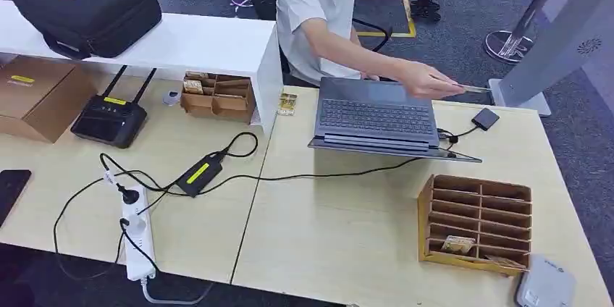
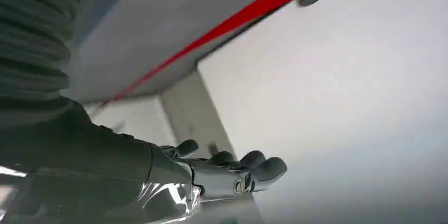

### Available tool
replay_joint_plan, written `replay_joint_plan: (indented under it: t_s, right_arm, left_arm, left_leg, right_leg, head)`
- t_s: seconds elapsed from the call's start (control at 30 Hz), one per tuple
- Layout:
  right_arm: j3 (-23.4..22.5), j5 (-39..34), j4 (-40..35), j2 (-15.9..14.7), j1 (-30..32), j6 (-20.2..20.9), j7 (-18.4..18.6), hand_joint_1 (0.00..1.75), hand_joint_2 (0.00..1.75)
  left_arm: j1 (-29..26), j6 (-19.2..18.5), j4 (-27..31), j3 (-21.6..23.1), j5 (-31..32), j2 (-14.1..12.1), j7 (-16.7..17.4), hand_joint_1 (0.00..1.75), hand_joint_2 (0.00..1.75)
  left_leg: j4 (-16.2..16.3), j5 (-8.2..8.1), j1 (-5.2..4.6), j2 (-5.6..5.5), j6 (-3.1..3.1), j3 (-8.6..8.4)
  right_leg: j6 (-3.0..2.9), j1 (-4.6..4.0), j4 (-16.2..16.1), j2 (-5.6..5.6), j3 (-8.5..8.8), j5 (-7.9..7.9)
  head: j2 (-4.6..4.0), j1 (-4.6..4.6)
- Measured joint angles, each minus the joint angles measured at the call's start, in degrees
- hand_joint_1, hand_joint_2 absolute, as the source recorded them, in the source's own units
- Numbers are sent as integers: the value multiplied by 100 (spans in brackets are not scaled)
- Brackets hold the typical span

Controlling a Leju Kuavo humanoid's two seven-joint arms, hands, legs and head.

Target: Pass the card to the sensor for recognition and then transmit it.

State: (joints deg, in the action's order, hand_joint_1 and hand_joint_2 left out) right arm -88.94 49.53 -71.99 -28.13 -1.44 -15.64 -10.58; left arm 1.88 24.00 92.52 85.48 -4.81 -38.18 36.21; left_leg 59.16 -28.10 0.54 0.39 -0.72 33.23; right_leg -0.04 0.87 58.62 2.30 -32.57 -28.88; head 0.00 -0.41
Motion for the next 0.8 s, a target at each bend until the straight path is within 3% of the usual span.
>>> replay_joint_plan:
  t_s: [0.07, 0.1, 0.13, 0.17, 0.23, 0.33, 0.4, 0.5, 0.7, 0.8]
  right_arm:
    - [110, -916, -97, -29, -120, 185, 13, 0, 175]
    - [192, -1460, -142, -42, -169, 314, 22, 0, 0]
    - [266, -2072, -192, -46, -201, 609, -19, 0, 0]
    - [368, -2710, -259, -44, -207, 923, -37, 0, 175]
    - [583, -3493, -402, -44, -187, 1344, -33, 0, 175]
    - [850, -4022, -786, -29, -62, 1947, 11, 0, 175]
    - [947, -3990, -1092, 17, 16, 2193, 0, 0, 175]
    - [1113, -3391, -1658, 140, 184, 2336, -241, 0, 175]
    - [1728, -1246, -2902, 574, 519, 1694, -1125, 0, 175]
    - [2318, 133, -3610, 841, 947, 651, -1434, 0, 175]
  left_arm:
    - [-13, 55, 57, 0, 95, -11, 130, 0, 175]
    - [-20, 81, 87, 0, 149, -13, 206, 0, 175]
    - [-31, 109, 114, 0, 197, -15, 274, 0, 175]
    - [-43, 136, 149, 0, 237, -20, 349, 0, 175]
    - [-64, 190, 230, 0, 313, -48, 492, 0, 175]
    - [-114, 273, 280, -2, 392, -70, 573, 0, 175]
    - [-138, 304, 291, -11, 411, -79, 576, 0, 175]
    - [-147, 304, 295, -15, 479, -96, 576, 0, 175]
    - [-147, 271, 297, -28, 560, -103, 578, 0, 175]
    - [-154, 263, 302, -31, 577, -105, 578, 0, 175]
  left_leg:
    - [0, 0, 0, -5, 0, 0]
    - [0, 0, 0, -6, 0, 0]
    - [0, 0, 1, -5, 0, 1]
    - [0, 0, 1, -5, 0, 1]
    - [0, 0, 0, -5, 0, -1]
    - [-1, 0, 2, -17, -1, 2]
    - [-2, 1, 2, -22, -1, 4]
    - [-7, 1, 2, -23, -2, 7]
    - [-8, 2, 7, -23, -3, 5]
    - [-9, 6, 10, -38, -10, 13]
  right_leg:
    - [0, 0, 0, 6, 3, 0]
    - [0, 0, 1, 7, 3, 0]
    - [0, -1, 1, 7, 3, 0]
    - [0, -1, 1, 6, 3, 0]
    - [0, 0, 1, 6, 1, -1]
    - [-2, -2, 1, 17, 0, -4]
    - [-2, -3, 1, 22, 0, -5]
    - [-3, -3, 3, 24, 0, -8]
    - [-6, -9, 3, 23, 1, -10]
    - [-7, -12, 4, 39, 2, -11]
  head:
    - [0, 0]
    - [0, 0]
    - [0, -2]
    - [0, 0]
    - [0, -2]
    - [0, 0]
    - [0, 0]
    - [0, -2]
    - [0, -3]
    - [0, -2]
